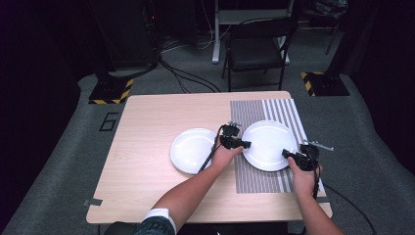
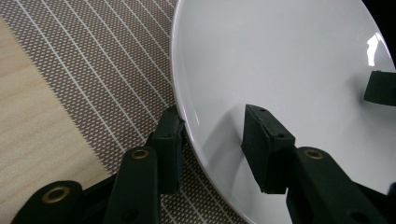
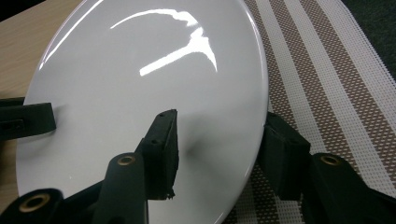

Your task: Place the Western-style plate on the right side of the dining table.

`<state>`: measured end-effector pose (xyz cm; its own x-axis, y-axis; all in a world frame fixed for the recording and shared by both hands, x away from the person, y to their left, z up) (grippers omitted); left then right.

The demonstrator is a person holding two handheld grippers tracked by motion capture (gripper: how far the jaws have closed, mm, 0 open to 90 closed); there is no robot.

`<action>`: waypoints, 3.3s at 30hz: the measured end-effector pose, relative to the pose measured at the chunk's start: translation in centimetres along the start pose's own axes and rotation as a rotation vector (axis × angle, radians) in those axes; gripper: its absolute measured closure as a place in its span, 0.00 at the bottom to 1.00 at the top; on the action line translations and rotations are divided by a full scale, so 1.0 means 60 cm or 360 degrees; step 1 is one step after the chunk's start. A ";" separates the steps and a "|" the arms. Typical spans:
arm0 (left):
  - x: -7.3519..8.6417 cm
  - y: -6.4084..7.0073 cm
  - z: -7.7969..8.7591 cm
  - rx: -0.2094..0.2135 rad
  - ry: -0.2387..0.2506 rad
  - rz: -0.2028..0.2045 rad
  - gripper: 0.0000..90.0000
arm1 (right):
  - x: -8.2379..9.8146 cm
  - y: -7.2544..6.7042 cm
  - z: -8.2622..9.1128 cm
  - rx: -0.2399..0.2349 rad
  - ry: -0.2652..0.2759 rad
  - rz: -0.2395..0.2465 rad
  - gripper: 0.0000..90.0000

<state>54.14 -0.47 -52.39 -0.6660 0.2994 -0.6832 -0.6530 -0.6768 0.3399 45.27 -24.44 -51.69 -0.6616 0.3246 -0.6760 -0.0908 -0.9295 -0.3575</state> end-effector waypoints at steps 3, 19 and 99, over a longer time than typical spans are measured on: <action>0.001 0.000 -0.002 -0.0004 -0.0007 -0.0003 0.66 | 0.000 0.003 -0.005 0.0009 -0.0003 0.0009 0.56; 0.005 -0.003 -0.019 -0.0011 -0.0029 0.0007 0.66 | 0.002 0.013 -0.026 0.0071 -0.0059 0.0020 0.56; -0.006 -0.010 0.065 -0.0150 0.0083 -0.0080 0.54 | 0.004 -0.044 0.021 -0.0009 0.0085 0.0270 0.47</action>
<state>53.38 2.42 -49.83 -0.6121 0.3008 -0.7313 -0.6466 -0.7228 0.2439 44.42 -22.12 -50.12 -0.6266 0.1723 -0.7601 0.0229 -0.9708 -0.2389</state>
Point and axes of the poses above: each handheld gripper's, and its own axes: z roughly backward along the jaws, x roughly out of its underside, y roughly to its right, the point moved 3 cm from there along -z, roughly forward along the jaws, and after that the axes turned 2 degrees about -z, right-handed, at the moved point
